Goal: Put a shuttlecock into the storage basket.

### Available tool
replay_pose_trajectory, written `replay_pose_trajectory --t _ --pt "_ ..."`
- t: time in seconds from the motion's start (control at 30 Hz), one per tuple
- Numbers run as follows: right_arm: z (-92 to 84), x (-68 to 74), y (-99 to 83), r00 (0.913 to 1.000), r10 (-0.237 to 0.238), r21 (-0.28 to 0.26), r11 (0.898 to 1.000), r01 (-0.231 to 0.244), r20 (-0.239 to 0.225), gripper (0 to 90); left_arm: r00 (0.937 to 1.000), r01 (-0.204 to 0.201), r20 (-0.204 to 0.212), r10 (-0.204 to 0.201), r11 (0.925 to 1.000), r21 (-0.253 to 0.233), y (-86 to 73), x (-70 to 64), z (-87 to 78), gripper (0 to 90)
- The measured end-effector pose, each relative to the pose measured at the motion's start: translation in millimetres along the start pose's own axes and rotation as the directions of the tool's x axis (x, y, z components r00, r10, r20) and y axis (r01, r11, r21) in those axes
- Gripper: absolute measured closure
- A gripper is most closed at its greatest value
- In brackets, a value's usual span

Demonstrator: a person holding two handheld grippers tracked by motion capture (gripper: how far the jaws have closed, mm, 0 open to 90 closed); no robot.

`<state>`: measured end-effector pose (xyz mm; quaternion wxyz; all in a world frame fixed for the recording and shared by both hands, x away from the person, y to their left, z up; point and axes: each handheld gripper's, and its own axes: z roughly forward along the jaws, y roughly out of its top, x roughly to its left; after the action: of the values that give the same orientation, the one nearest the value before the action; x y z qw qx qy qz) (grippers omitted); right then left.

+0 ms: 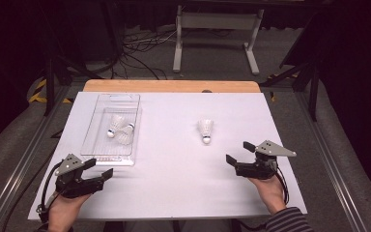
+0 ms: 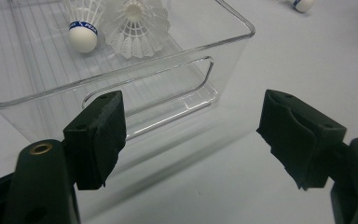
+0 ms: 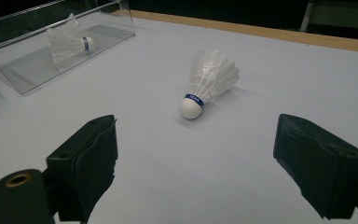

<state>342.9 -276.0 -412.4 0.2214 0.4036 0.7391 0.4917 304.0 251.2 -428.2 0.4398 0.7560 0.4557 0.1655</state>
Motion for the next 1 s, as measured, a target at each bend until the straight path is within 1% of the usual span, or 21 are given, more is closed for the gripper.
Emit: replay_pose_trajectory --t 0.1,0.3,0.47,0.73,1.0 --pt "5.0 0.5 0.9 1.0000 0.006 -0.004 1.000 -0.006 -0.005 14.2 1.0000 -0.001 -0.001 0.001 1.0000 -0.001 0.0 0.1 -0.1 23.9" --pt "13.7 2.4 5.9 1.0000 0.000 0.000 1.000 0.000 -0.009 14.1 1.0000 -0.008 -0.002 0.008 1.0000 -0.001 -0.1 0.1 -0.9 23.9" --pt "19.8 2.6 9.1 1.0000 -0.005 0.003 1.000 0.005 -0.006 14.0 1.0000 -0.007 0.000 0.007 1.0000 0.000 -0.1 -0.2 -1.0 23.9" --pt "28.5 3.0 12.8 0.9999 -0.006 0.010 1.000 0.006 -0.013 13.8 1.0000 -0.005 0.000 0.005 1.0000 -0.003 -0.5 -0.7 -1.1 23.9" --pt "38.5 -0.1 15.8 0.9996 0.021 0.010 1.000 -0.021 -0.020 13.7 1.0000 -0.009 -0.002 0.009 1.0000 -0.003 -0.3 -0.8 -0.8 23.9"
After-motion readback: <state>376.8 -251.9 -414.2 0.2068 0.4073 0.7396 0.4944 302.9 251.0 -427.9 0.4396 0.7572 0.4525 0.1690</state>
